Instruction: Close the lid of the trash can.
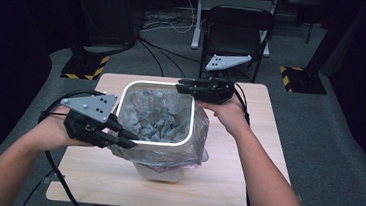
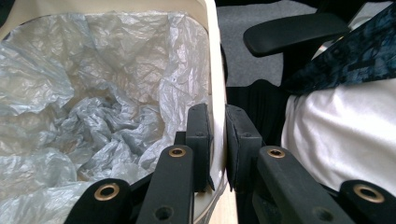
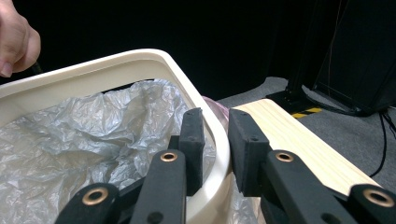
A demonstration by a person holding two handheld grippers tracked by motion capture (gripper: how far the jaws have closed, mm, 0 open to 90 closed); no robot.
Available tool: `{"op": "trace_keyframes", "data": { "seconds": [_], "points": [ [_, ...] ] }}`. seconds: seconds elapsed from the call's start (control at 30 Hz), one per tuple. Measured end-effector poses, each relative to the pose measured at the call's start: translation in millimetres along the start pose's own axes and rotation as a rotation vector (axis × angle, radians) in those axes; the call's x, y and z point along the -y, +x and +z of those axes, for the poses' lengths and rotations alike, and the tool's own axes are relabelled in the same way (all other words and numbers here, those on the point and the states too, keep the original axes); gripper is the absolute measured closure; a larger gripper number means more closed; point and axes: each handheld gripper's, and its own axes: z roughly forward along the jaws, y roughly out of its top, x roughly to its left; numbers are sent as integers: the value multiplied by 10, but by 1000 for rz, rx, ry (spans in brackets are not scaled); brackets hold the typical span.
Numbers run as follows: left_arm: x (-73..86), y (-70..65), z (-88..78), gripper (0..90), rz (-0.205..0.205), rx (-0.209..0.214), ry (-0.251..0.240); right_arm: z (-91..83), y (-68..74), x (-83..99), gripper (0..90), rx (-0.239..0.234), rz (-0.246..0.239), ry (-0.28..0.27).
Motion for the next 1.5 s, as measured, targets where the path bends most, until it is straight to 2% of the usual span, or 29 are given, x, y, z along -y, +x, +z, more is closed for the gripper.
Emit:
{"op": "trace_keyframes", "data": {
  "seconds": [0.43,0.9,1.5],
  "points": [
    [77,53,21,801,-14,15,-17,-7,43,-12,755,27,-29,2],
    [135,148,84,800,-48,48,-54,-4,-27,-3,759,31,6,25],
    [149,190,155,797,-56,35,-42,4,-109,29,762,25,30,34]
  ]
}}
